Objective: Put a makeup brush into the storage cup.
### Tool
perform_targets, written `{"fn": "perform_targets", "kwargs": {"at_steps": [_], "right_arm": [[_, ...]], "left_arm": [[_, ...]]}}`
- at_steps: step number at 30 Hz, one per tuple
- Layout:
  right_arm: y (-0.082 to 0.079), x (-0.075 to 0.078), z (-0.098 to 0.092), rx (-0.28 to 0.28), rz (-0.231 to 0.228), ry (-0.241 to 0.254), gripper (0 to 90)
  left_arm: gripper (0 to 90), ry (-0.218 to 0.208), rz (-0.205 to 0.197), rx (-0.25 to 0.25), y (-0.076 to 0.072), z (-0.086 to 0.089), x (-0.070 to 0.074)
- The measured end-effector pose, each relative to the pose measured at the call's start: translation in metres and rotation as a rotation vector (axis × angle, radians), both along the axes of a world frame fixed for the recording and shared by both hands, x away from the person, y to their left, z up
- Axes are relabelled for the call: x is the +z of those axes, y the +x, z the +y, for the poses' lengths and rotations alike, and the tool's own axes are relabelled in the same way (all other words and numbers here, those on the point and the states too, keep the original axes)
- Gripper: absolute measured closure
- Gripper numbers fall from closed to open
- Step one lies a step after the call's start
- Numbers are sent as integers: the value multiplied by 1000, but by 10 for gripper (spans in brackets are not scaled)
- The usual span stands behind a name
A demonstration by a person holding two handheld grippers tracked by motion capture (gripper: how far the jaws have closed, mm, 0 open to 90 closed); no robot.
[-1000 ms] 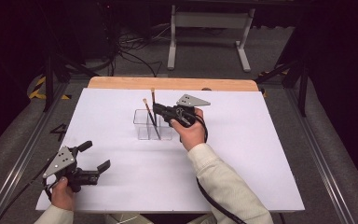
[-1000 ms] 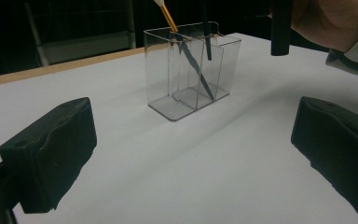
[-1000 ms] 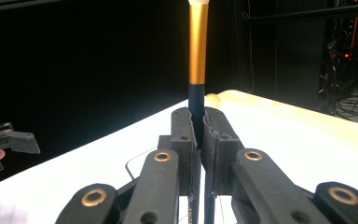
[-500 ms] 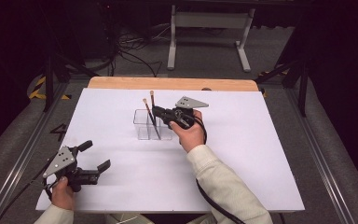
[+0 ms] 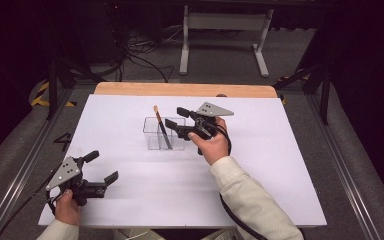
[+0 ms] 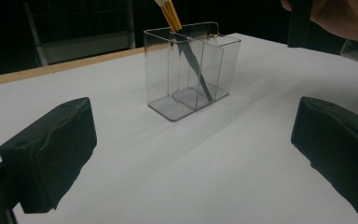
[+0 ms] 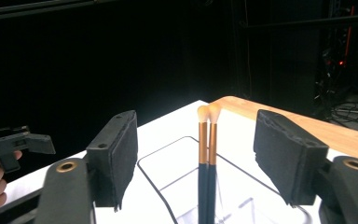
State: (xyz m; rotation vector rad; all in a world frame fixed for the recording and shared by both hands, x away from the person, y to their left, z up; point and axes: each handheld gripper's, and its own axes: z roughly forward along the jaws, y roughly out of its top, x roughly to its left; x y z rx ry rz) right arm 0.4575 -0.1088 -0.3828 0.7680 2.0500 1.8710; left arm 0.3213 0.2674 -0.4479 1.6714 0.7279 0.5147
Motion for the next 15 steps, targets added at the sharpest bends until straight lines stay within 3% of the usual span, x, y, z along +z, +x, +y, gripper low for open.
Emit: {"fn": "perform_targets", "kwargs": {"at_steps": [15], "right_arm": [[-27, 30, -71, -55, -48, -37, 276]], "left_arm": [[8, 0, 1, 6, -2, 0, 0]]}}
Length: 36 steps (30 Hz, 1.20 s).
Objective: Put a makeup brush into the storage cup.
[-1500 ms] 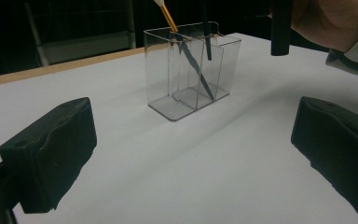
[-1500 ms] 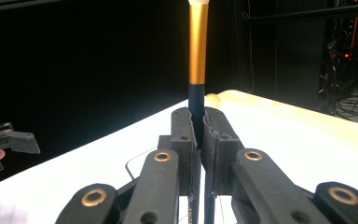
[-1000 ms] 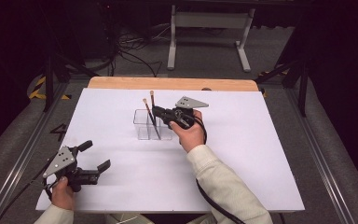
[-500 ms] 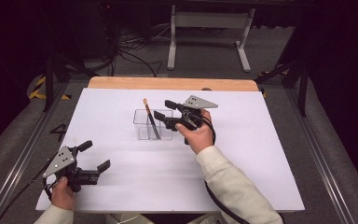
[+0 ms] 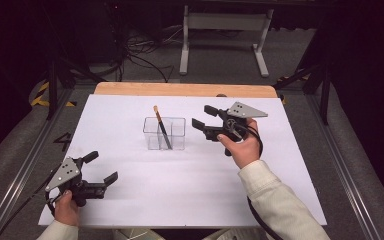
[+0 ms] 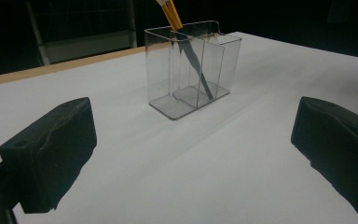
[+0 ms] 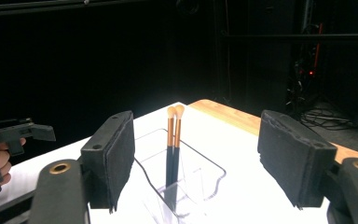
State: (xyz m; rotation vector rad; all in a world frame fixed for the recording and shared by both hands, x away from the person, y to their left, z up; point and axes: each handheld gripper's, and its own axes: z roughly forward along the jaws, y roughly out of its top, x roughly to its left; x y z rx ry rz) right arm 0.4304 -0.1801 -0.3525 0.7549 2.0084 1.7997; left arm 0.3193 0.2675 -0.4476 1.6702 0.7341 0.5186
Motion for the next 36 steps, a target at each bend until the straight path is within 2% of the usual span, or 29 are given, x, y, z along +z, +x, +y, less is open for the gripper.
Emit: {"fn": "perform_targets", "kwargs": {"at_steps": [16, 30, 36], "right_arm": [[-26, 10, -61, -73, -22, -67, 216], [-47, 1, -86, -68, -38, -147, 184], [-57, -5, -97, -77, -22, -182, 176]], "left_arm": [[8, 2, 9, -6, 1, -1, 0], [4, -13, 21, -40, 1, 1, 0], [3, -18, 22, -46, 1, 3, 1]]}}
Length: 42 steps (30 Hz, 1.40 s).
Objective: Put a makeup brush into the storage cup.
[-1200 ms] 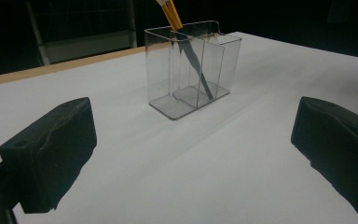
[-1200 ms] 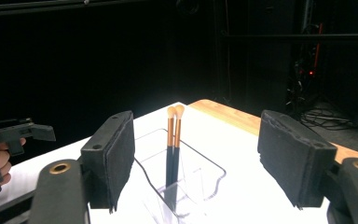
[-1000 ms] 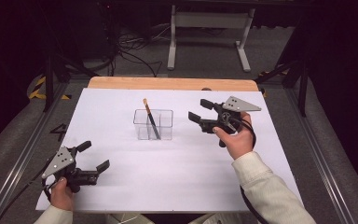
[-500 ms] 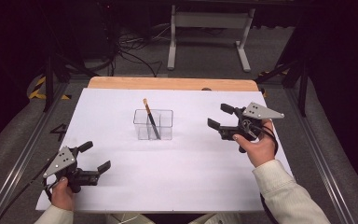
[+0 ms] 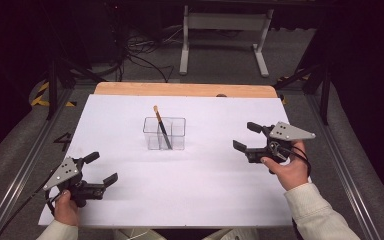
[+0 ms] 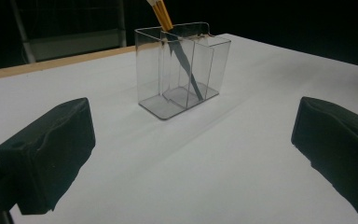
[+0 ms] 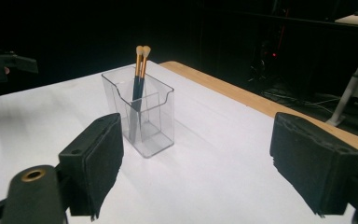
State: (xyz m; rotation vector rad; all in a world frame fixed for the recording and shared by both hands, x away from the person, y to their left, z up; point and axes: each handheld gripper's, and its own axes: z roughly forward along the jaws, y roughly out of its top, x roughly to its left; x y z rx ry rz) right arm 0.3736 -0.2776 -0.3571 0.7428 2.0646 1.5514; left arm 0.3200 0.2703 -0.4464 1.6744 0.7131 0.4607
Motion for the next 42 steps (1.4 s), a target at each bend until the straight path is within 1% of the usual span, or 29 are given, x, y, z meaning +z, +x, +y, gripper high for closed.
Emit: {"fn": "perform_targets", "kwargs": {"at_steps": [1, 4, 6, 10, 11, 12, 18, 20, 23, 26, 32, 42], "right_arm": [[-2, -2, -2, -2, -2, -1, 177], [-6, -7, -5, 1, 10, 17, 176], [-10, -14, -6, 3, 19, 23, 177], [-14, -22, -8, 13, 10, 24, 177], [-16, -26, -9, 11, 6, 29, 175], [-16, -26, -9, 11, 6, 29, 175], [-23, -39, -14, -6, 19, 45, 156], [-25, -43, -15, -4, 21, 52, 154], [-27, -47, -16, -8, 32, 48, 151], [-29, -51, -17, -11, 32, 52, 150], [-33, -64, -20, -26, 49, 84, 143], [-37, -79, -20, -42, 71, 87, 143]], "left_arm": [[3, 0, 0, -1, 0, 0, 0], [3, -7, 4, -5, 0, 0, 0], [3, -9, 5, -6, 0, 0, 0], [3, -7, 3, -8, 0, 0, 0], [3, -11, 6, -10, 0, 0, 0], [3, -11, 6, -10, 0, 0, 0], [3, -9, 2, -14, 0, -1, 0], [3, -11, 4, -13, 0, -1, 0], [3, -12, 2, -14, 0, -2, 0], [3, -14, 2, -15, 0, -2, 0], [3, -10, -2, -19, 0, -2, 0], [3, -12, 0, -18, 0, -3, 0]]}}
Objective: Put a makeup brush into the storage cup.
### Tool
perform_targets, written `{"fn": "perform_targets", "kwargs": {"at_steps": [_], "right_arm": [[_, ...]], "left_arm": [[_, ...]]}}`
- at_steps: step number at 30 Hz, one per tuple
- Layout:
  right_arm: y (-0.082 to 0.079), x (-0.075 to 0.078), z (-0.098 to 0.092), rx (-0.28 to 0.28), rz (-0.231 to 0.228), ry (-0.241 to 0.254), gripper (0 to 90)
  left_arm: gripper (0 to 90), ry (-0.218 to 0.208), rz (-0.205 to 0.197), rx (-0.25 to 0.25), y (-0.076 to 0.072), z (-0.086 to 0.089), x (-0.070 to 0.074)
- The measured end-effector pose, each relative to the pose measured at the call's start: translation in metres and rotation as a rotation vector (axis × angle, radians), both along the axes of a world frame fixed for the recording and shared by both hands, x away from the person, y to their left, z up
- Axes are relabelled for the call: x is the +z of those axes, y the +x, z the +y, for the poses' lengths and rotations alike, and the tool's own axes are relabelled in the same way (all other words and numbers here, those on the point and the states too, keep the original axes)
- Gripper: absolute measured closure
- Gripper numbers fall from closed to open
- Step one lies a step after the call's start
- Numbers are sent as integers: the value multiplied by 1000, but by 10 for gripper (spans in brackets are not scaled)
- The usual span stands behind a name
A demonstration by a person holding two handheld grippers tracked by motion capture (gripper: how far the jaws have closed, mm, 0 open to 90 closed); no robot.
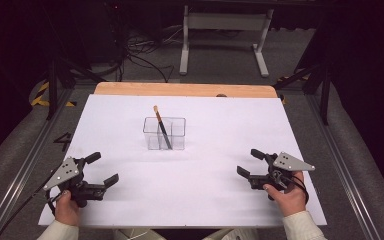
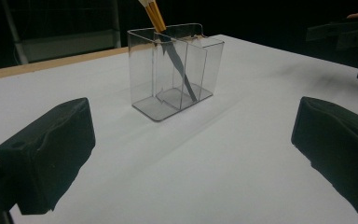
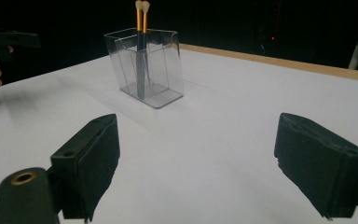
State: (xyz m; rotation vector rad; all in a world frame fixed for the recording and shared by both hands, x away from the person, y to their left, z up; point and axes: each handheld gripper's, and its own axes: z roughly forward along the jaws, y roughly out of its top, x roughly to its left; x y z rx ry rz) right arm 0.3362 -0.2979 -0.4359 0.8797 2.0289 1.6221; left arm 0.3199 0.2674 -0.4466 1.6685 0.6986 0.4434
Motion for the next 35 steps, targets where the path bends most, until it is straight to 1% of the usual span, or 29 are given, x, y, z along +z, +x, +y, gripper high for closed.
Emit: {"fn": "perform_targets", "kwargs": {"at_steps": [5, 10, 14, 16, 19, 23, 25, 34, 35], "right_arm": [[-1, -5, 1, -1, 19, -9, 143], [-1, -10, 1, -8, 42, -10, 138], [0, -16, 0, -11, 61, -19, 137], [0, -20, 1, -17, 80, -28, 127], [0, -20, 1, -17, 78, -26, 126], [-1, -21, -1, -23, 70, -6, 106], [-2, -21, -1, -24, 68, -6, 88], [-1, -21, -2, -18, 70, 0, 74], [-1, -21, -2, -18, 70, 3, 48]], "left_arm": [[3, 2, -2, 3, 0, 0, 0], [3, -19, -2, 33, 1, 2, -2], [3, -15, -2, 33, 2, 1, -3], [3, -7, 1, 30, 2, 1, -3], [4, -7, 4, 26, 2, 1, -3], [4, -7, 4, 27, 2, 1, -4], [4, -5, 6, 25, 3, 1, -4], [4, -2, 4, 23, 3, 0, -4], [4, -2, 5, 22, 3, 0, -4]]}}
